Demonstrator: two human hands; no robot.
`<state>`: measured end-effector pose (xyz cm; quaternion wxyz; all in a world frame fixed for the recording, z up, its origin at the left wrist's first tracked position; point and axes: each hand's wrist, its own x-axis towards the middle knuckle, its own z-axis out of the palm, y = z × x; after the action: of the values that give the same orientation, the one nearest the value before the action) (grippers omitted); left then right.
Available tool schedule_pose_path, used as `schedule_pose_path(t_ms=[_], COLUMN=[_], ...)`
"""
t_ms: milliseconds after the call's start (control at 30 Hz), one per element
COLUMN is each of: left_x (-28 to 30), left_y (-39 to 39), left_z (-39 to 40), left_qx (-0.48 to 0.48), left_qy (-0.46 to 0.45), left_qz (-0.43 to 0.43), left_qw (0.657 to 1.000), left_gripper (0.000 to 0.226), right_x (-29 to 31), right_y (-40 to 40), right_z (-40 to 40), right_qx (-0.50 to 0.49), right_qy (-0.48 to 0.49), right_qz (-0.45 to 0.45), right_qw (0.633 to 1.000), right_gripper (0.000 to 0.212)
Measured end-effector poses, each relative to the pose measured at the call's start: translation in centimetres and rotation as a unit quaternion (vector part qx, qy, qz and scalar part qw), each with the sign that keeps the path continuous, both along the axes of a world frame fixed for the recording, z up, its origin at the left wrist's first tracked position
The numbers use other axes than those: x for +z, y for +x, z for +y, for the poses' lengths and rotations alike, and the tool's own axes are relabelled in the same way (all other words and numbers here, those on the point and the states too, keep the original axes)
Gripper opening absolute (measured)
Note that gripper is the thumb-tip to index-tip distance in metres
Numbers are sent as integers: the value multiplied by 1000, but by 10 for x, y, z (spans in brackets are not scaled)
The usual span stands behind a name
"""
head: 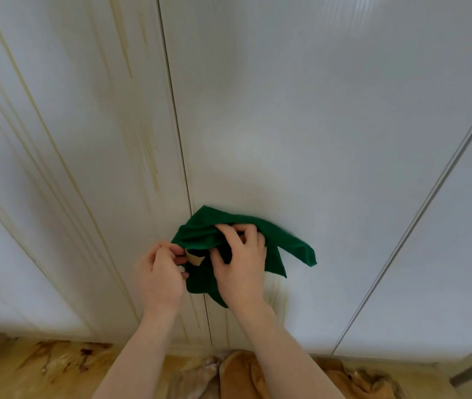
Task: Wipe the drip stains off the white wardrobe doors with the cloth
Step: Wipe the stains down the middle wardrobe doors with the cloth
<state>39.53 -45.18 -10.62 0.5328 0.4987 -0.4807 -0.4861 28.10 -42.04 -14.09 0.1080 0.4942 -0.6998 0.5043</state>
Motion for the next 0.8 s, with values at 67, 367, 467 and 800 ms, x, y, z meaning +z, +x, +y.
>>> schedule_pose_path(t_ms=[67, 367, 467, 800], left_x=[1, 3, 3, 10], left_y=[-5, -33, -41, -55], left_z=[3, 18, 22, 36], left_qx=[3, -13, -4, 3], left_qy=[6, -1, -16, -50], left_qz=[-3, -35, -36, -27], left_qw=[1000, 999, 999, 998], left_gripper=[29, 27, 27, 41], right_x=[-5, -18, -16, -14], right_y=[-14, -109, -138, -182], right_z=[7, 73, 100, 150], right_qx=[-10, -147, -181, -333], right_qy=[1, 10, -1, -61], right_qz=[30, -66, -165, -459], right_qw=[999, 987, 970, 821], right_gripper=[47, 37, 30, 22])
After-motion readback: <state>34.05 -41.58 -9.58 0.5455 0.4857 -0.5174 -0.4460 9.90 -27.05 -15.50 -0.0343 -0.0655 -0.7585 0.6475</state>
